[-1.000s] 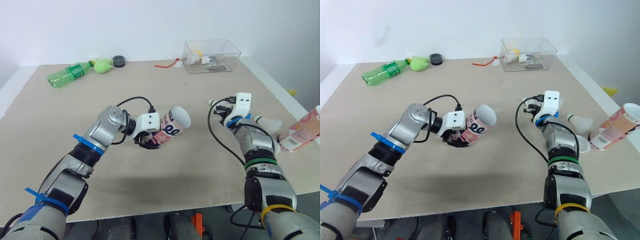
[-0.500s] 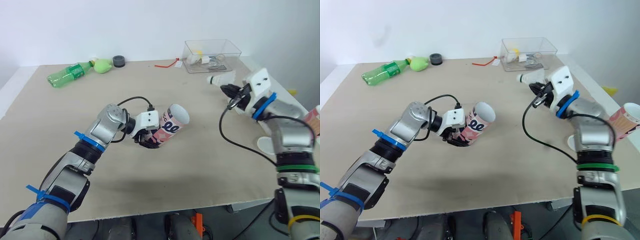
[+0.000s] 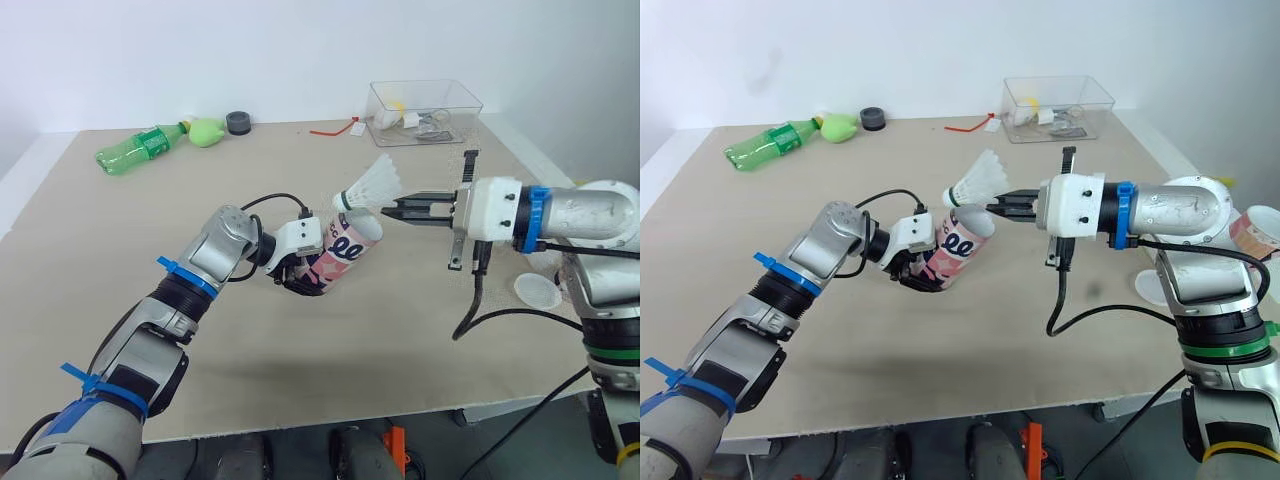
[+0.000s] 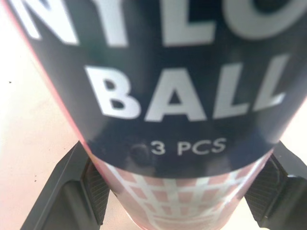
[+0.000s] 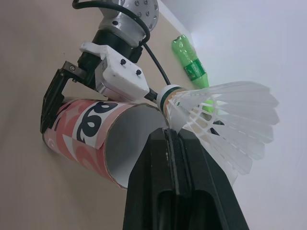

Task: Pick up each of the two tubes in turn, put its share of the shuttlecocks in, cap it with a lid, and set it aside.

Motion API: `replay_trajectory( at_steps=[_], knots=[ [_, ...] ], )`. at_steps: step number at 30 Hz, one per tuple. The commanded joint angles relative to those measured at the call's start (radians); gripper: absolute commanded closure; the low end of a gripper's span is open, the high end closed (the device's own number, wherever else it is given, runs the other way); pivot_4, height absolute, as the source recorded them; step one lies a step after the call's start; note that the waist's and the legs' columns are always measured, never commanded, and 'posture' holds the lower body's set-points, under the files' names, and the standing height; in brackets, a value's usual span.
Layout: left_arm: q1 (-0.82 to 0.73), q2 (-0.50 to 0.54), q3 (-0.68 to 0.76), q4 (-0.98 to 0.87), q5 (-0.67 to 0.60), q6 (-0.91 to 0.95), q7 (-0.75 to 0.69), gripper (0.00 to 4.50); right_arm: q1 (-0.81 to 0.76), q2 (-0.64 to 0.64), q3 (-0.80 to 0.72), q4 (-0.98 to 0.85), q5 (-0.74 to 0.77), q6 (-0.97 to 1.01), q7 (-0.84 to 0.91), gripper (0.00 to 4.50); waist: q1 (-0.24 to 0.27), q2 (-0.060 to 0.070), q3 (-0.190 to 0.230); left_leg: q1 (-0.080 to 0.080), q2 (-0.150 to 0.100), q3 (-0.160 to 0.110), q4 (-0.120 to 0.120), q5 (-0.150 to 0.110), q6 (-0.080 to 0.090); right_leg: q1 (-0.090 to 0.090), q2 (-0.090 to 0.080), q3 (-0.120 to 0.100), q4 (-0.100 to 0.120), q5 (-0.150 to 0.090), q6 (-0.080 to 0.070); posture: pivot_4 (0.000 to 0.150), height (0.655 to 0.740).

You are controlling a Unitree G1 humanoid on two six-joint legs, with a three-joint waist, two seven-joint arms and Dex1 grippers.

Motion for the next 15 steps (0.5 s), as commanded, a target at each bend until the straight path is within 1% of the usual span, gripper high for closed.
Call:
replay_trajectory(
  at_steps=[1, 8, 15],
  knots=[
    [-0.026, 0.005, 0.021, -0.014, -0.01, 0.0, 0.003, 1.49, -0.022, -0.019, -0.006, -0.007, 0.001, -0.046, 0.04, 4.47, 0.0, 0.0, 0.0, 0.0, 0.0, 0.0, 0.0, 0.0, 0.0, 0.0, 0.0, 0.0, 0.0, 0.0, 0.0, 0.15, 0.74],
    [-0.005, 0.017, 0.018, -0.032, -0.009, 0.005, 0.001, 1.49, -0.065, -0.062, -0.054, 0.034, 0.028, -0.041, 0.082, 4.47, 0.0, 0.0, 0.0, 0.0, 0.0, 0.0, 0.0, 0.0, 0.0, 0.0, 0.0, 0.0, 0.0, 0.0, 0.0, 0.15, 0.74],
    [0.004, 0.018, 0.018, -0.055, -0.014, 0.013, 0.003, 1.49, -0.056, -0.074, -0.047, 0.071, 0.016, -0.068, 0.094, 4.47, 0.0, 0.0, 0.0, 0.0, 0.0, 0.0, 0.0, 0.0, 0.0, 0.0, 0.001, -0.001, 0.0, 0.0, -0.001, 0.15, 0.74]
  ],
)
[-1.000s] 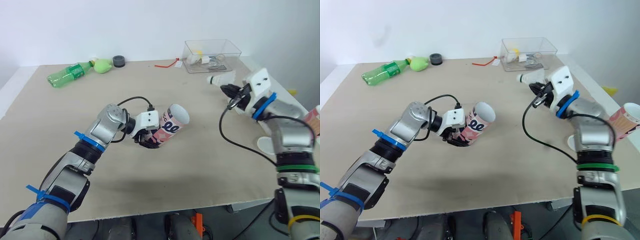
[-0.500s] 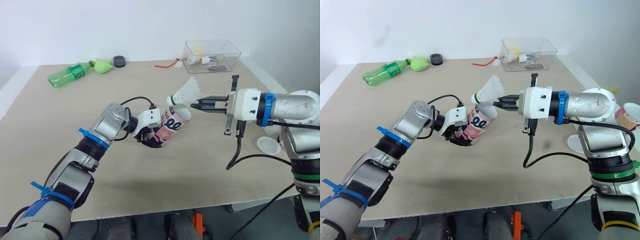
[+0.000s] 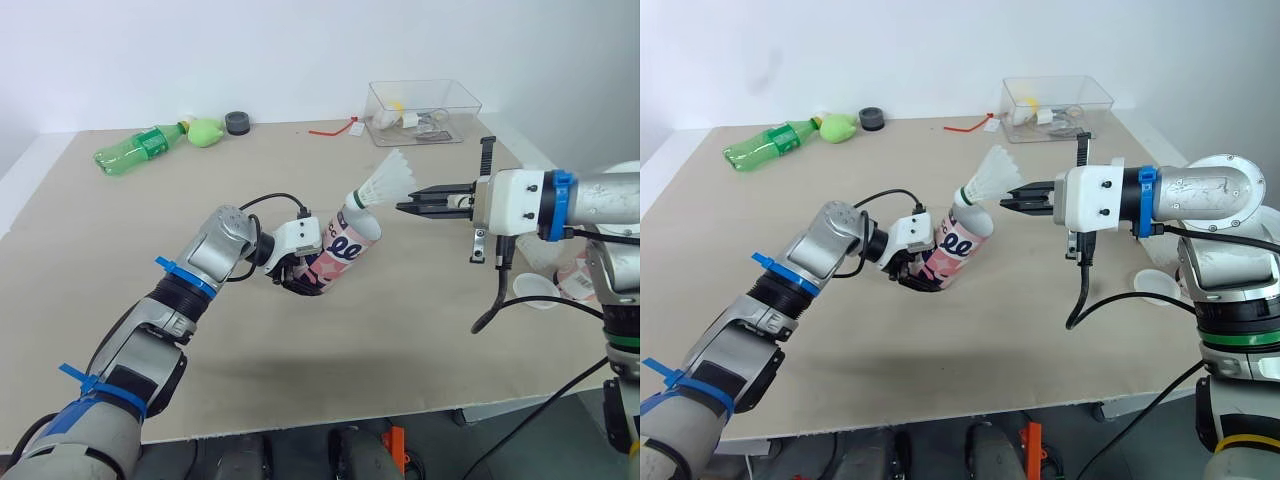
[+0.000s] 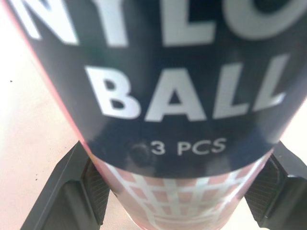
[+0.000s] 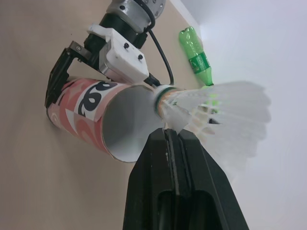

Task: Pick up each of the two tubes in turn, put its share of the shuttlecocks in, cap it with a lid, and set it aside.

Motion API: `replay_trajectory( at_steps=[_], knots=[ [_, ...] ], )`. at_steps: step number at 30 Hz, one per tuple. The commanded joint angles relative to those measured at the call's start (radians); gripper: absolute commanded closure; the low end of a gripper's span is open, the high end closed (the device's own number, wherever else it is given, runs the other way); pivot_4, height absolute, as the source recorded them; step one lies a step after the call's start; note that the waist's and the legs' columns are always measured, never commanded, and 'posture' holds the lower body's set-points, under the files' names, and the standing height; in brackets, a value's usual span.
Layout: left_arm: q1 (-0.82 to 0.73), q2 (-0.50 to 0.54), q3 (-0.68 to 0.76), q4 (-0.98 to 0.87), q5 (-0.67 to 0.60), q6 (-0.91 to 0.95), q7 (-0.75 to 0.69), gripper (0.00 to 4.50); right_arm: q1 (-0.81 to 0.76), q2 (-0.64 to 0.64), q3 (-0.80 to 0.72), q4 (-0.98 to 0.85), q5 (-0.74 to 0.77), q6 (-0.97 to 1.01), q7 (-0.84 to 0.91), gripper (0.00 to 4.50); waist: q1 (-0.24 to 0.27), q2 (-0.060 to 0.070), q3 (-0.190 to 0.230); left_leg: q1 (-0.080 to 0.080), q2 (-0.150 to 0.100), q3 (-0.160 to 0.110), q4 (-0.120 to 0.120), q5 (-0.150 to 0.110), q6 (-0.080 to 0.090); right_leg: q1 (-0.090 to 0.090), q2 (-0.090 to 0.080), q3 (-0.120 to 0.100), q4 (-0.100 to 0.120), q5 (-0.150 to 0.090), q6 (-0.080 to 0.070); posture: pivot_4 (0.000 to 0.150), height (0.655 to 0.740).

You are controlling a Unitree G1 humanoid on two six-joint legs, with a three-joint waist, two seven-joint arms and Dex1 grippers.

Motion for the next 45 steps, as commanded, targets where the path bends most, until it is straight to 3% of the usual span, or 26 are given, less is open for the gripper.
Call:
replay_trajectory(
  at_steps=[1, 12, 19, 22, 23, 25, 31, 37, 41, 45],
  knots=[
    [-0.005, 0.008, 0.018, -0.04, -0.013, 0.007, 0.004, 1.49, -0.001, -0.006, -0.026, -0.005, 0.012, -0.016, 0.002, 4.47, 0.0, 0.0, 0.0, 0.0, 0.0, 0.0, 0.0, 0.0, 0.0, 0.0, 0.0, 0.0, 0.0, 0.0, 0.0, 0.15, 0.74],
    [0.001, 0.0, 0.018, -0.079, -0.021, 0.031, 0.006, 1.49, -0.017, 0.075, 0.081, 0.052, -0.087, -0.115, 0.009, 4.47, 0.0, 0.0, 0.0, 0.0, 0.0, 0.0, 0.0, 0.0, 0.0, 0.0, 0.0, 0.0, 0.0, 0.0, 0.0, 0.15, 0.74],
    [0.012, 0.007, 0.014, -0.089, -0.022, 0.035, 0.006, 1.49, -0.062, 0.082, 0.106, 0.097, -0.098, -0.176, 0.04, 4.47, 0.0, 0.0, 0.0, 0.0, 0.0, 0.0, 0.0, 0.0, 0.0, 0.0, 0.0, 0.0, 0.0, 0.0, 0.0, 0.15, 0.74],
    [0.014, 0.002, 0.012, -0.083, -0.02, 0.034, 0.009, 1.49, -0.076, 0.083, 0.108, 0.08, -0.056, -0.107, 0.063, 4.47, 0.0, 0.0, 0.0, 0.0, 0.0, 0.0, 0.0, 0.0, 0.0, 0.0, 0.0, 0.0, 0.001, 0.0, 0.0, 0.15, 0.74],
    [0.013, 0.001, 0.011, -0.079, -0.019, 0.032, 0.011, 1.49, -0.076, 0.08, 0.106, 0.075, -0.05, -0.098, 0.069, 3.84, 0.0, 0.0, 0.0, 0.0, 0.0, 0.0, 0.0, 0.0, 0.0, 0.0, 0.0, 0.0, 0.001, 0.001, -0.001, 0.15, 0.74],
    [0.011, -0.001, 0.013, -0.071, -0.018, 0.031, 0.013, 1.49, -0.065, 0.067, 0.094, 0.06, -0.028, -0.075, 0.085, 3.1, 0.0, 0.0, 0.0, 0.0, 0.0, 0.0, 0.0, 0.0, 0.0, 0.0, 0.0, 0.0, 0.001, 0.001, -0.002, 0.15, 0.74],
    [0.004, 0.003, 0.013, -0.057, -0.019, 0.025, 0.013, 1.49, -0.027, 0.021, 0.015, 0.041, 0.084, 0.043, 0.109, 0.16, 0.0, 0.0, 0.0, 0.0, 0.0, 0.0, 0.0, 0.0, 0.0, 0.0, -0.001, 0.0, 0.001, 0.001, -0.002, 0.15, 0.74],
    [-0.005, 0.008, 0.008, -0.036, -0.015, 0.002, 0.011, 1.49, -0.014, 0.002, -0.211, 0.135, 0.284, 0.524, -0.127, 0.07, 0.001, 0.0, 0.0, 0.0, 0.001, 0.0, 0.001, 0.0, 0.0, 0.0, -0.001, 0.0, 0.001, 0.004, -0.005, 0.15, 0.74],
    [-0.003, 0.004, 0.005, -0.041, -0.017, -0.003, 0.01, 1.49, 0.09, 0.013, -0.303, 0.172, 0.233, 0.686, -0.354, 0.07, 0.002, -0.001, 0.0, 0.0, 0.001, 0.0, 0.001, 0.0, 0.0, 0.001, -0.001, 0.0, 0.001, 0.005, -0.007, 0.15, 0.74],
    [0.005, -0.003, 0.003, -0.049, -0.021, 0.0, 0.013, 1.49, 0.206, 0.122, -0.39, 0.086, 0.181, 0.822, -0.681, 0.07, 0.002, 0.001, 0.0, 0.0, 0.001, -0.001, 0.0, 0.0, 0.0, 0.0, 0.0, 0.003, 0.001, 0.004, -0.007, 0.15, 0.74]
  ],
)
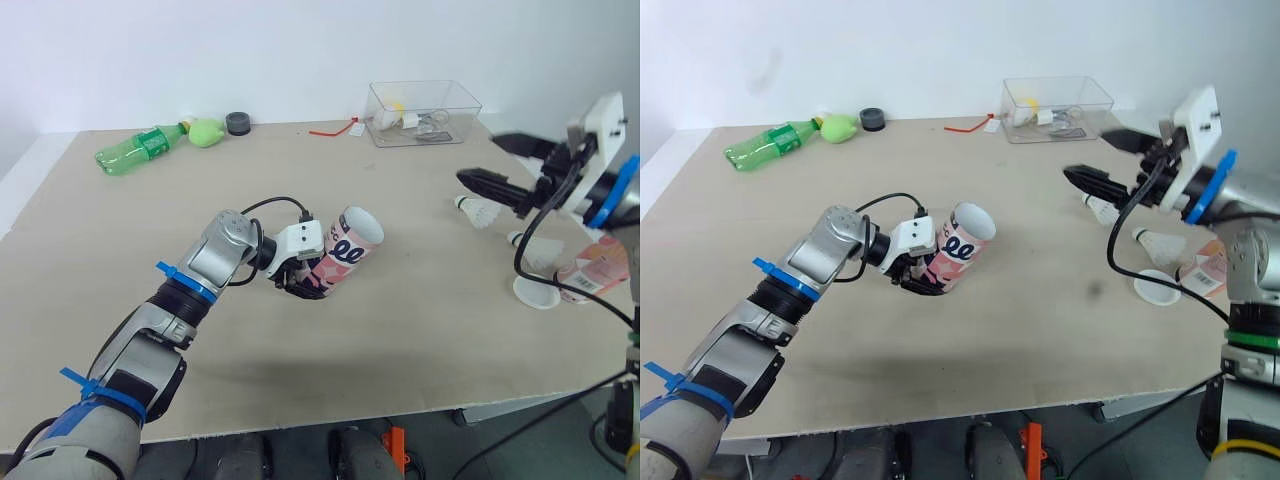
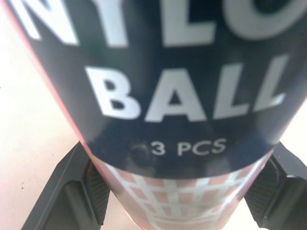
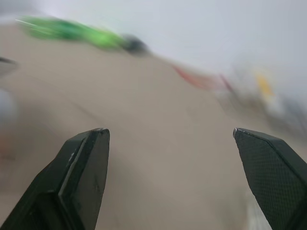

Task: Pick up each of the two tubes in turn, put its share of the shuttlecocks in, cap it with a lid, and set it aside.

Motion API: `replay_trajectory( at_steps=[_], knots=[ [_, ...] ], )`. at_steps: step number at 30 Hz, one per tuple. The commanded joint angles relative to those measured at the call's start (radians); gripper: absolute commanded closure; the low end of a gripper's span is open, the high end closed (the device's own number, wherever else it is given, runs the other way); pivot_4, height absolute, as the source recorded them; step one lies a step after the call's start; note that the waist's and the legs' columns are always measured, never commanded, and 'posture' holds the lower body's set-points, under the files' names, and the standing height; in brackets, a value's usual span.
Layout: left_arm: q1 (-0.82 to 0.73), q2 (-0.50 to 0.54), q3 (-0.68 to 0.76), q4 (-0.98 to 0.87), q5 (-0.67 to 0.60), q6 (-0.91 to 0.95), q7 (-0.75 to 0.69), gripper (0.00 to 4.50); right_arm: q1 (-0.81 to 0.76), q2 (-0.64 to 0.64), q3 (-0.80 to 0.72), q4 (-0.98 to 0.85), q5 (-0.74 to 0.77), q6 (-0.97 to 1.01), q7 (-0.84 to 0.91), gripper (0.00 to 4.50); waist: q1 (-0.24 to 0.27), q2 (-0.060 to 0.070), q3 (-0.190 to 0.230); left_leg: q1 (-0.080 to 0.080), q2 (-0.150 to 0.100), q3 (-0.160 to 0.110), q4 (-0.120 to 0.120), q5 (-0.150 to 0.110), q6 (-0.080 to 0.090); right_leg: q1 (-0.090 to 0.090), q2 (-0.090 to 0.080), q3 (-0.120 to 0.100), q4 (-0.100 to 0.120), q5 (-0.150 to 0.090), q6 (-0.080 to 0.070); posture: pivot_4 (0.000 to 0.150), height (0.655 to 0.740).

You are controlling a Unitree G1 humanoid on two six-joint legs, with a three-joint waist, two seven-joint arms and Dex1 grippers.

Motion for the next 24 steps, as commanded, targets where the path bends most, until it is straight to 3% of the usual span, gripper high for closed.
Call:
replay_trajectory(
  at_steps=[1, 6, 16, 24],
  knots=[
    [-0.015, -0.003, 0.007, -0.018, -0.003, -0.012, 0.003, 1.49, 0.036, 0.059, -0.074, -0.1, -0.046, 0.056, -0.23, 0.07, -0.001, 0.002, 0.0, 0.0, 0.0, 0.0, 0.0, 0.0, 0.0, -0.001, 0.0, 0.001, 0.0, 0.0, 0.0, 0.15, 0.74],
    [-0.009, -0.006, 0.003, -0.024, -0.006, -0.011, -0.003, 1.49, 0.114, 0.131, -0.116, -0.179, -0.115, 0.102, -0.434, 0.07, -0.002, 0.003, 0.0, 0.0, -0.001, 0.001, 0.0, 0.001, -0.001, -0.001, 0.001, 0.002, 0.002, -0.003, 0.007, 0.15, 0.74],
    [-0.01, -0.02, 0.003, -0.025, -0.01, -0.008, -0.003, 1.49, 0.198, 0.179, -0.124, -0.258, -0.134, 0.151, -0.522, 0.07, -0.003, 0.003, 0.0, 0.0, -0.002, 0.001, 0.0, 0.001, -0.001, -0.001, 0.0, 0.004, 0.001, -0.003, 0.009, 0.15, 0.74],
    [-0.005, -0.018, 0.002, -0.032, -0.009, -0.01, -0.005, 1.49, 0.201, 0.225, -0.207, -0.216, -0.098, 0.17, -0.565, 0.07, -0.003, 0.003, 0.0, 0.001, -0.002, 0.001, 0.0, 0.0, -0.001, -0.001, 0.001, 0.005, 0.001, -0.003, 0.009, 0.15, 0.74]
  ],
)
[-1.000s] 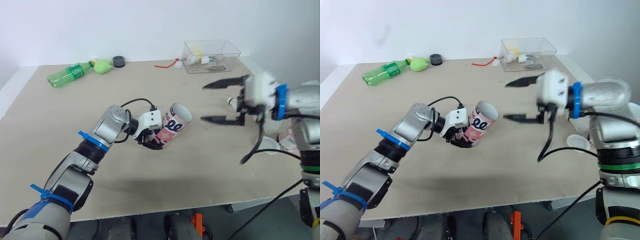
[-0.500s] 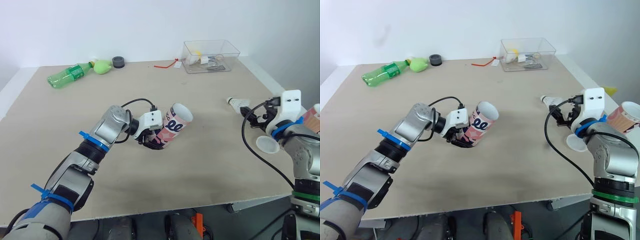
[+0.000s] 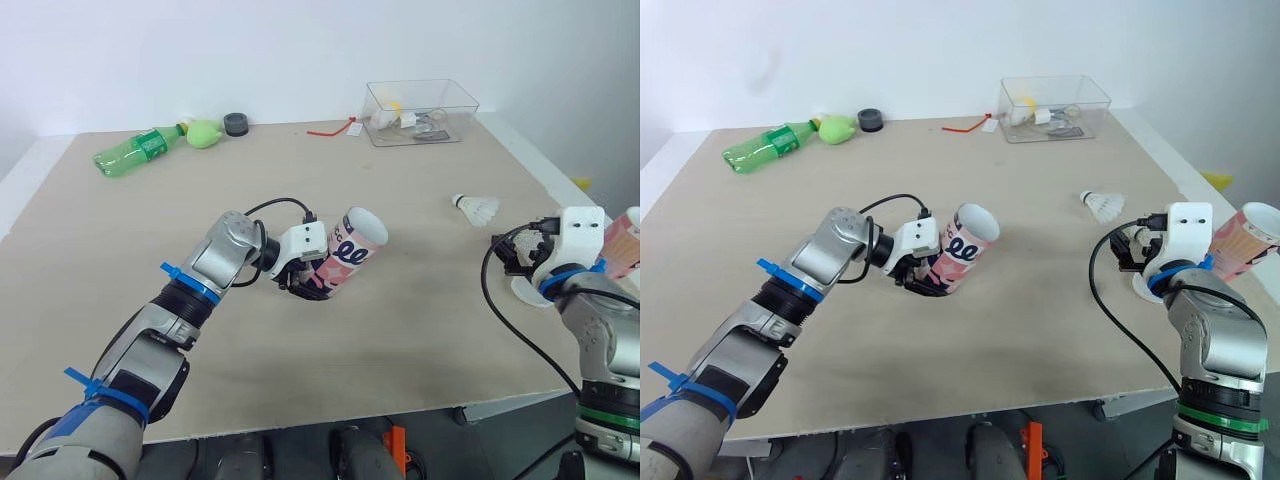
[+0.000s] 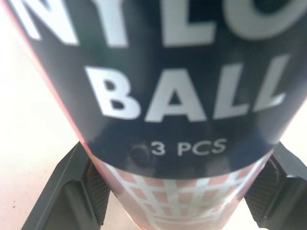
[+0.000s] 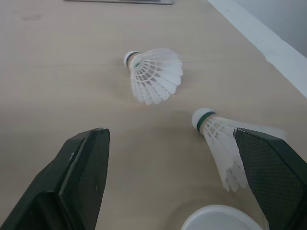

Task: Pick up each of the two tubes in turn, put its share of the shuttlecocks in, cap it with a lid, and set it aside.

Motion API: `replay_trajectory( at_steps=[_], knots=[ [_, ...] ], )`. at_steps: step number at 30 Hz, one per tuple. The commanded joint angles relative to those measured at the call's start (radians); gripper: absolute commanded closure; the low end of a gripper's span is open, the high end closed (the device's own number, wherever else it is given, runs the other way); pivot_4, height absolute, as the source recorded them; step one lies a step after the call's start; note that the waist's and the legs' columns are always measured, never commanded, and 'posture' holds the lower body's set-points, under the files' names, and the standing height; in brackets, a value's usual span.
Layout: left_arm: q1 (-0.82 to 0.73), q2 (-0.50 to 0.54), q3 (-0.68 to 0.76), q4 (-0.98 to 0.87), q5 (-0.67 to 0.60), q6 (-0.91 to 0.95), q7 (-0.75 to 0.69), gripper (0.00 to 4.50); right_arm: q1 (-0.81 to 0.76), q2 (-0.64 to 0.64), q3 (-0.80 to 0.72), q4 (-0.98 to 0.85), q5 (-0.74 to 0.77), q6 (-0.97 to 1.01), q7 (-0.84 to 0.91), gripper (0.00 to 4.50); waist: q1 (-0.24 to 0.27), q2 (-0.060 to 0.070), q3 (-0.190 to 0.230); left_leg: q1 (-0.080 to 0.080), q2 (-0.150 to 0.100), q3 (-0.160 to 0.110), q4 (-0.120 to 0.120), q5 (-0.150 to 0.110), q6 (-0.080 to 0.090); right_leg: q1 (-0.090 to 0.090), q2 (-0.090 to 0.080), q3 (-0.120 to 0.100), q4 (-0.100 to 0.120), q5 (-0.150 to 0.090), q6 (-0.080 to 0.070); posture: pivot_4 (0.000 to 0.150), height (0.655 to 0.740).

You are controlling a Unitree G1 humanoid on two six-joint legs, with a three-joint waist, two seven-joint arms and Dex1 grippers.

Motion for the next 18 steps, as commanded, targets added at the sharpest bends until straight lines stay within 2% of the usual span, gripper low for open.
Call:
replay_trajectory(
  at_steps=[1, 18],
  knots=[
    [-0.006, 0.0, 0.005, -0.033, -0.008, -0.01, -0.005, 1.49, -0.021, 0.013, -0.086, 0.006, 0.032, 0.008, -0.033, 0.07, 0.0, 0.0, 0.0, 0.0, 0.0, 0.0, 0.0, 0.0, 0.0, 0.0, 0.0, 0.0, 0.0, 0.0, 0.0, 0.15, 0.74],
    [0.014, 0.006, 0.007, -0.07, -0.011, 0.011, -0.002, 1.49, -0.049, 0.03, -0.093, 0.169, 0.048, -0.049, -0.02, 0.07, -0.001, 0.0, 0.0, 0.0, -0.003, 0.0, 0.0, 0.0, 0.0, 0.0, 0.0, 0.002, 0.0, 0.0, 0.0, 0.15, 0.74]
  ],
)
